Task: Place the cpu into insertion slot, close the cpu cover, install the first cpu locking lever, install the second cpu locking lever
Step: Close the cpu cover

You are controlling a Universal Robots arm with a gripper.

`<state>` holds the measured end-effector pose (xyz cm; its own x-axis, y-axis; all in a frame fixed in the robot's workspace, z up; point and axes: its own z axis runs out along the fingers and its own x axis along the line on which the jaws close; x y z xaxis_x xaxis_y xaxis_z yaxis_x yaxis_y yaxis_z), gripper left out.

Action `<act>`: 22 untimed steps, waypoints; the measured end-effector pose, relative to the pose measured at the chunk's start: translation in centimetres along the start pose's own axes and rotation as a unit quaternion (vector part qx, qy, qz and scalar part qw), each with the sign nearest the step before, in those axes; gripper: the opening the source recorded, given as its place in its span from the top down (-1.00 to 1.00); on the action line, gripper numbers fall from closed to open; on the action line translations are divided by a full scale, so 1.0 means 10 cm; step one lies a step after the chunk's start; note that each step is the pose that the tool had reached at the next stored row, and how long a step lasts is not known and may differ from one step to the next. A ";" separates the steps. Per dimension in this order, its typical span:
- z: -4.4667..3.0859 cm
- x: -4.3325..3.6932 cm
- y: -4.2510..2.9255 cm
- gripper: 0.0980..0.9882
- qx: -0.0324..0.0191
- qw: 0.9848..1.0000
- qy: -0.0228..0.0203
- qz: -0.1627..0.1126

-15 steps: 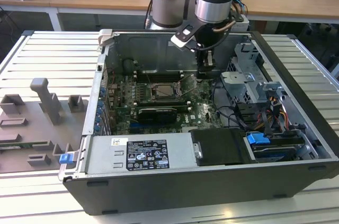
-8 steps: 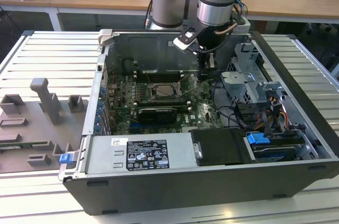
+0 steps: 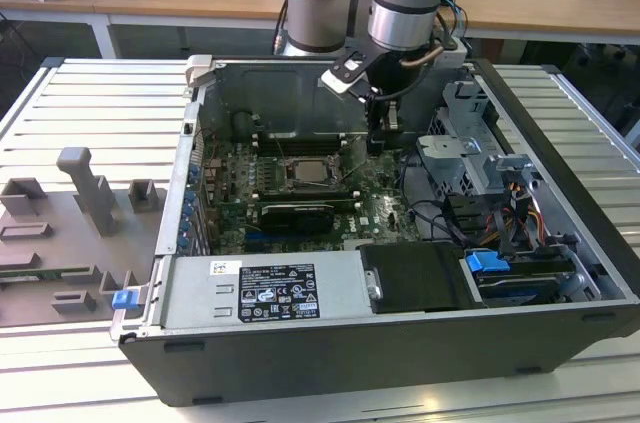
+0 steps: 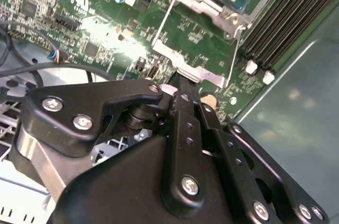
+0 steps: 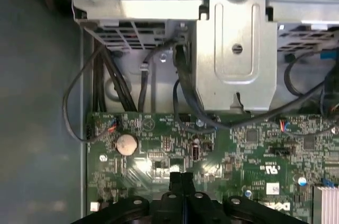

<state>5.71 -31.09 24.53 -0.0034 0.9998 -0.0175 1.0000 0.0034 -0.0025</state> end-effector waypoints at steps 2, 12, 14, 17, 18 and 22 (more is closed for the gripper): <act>0.000 0.000 -0.070 0.98 0.000 1.000 0.000 0.000; 0.010 0.001 -0.399 0.98 0.000 1.000 0.000 0.000; 0.015 0.002 -0.459 0.98 0.000 1.000 0.000 0.000; 0.059 0.003 -0.578 0.98 0.000 1.000 -0.001 0.000; 0.092 0.004 -0.613 0.98 0.000 1.000 -0.001 0.000; 0.113 0.007 -0.725 0.98 0.000 1.000 -0.001 -0.001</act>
<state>-1.54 -31.07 23.41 -0.0051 0.9998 -0.0203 1.0000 0.0051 -0.0025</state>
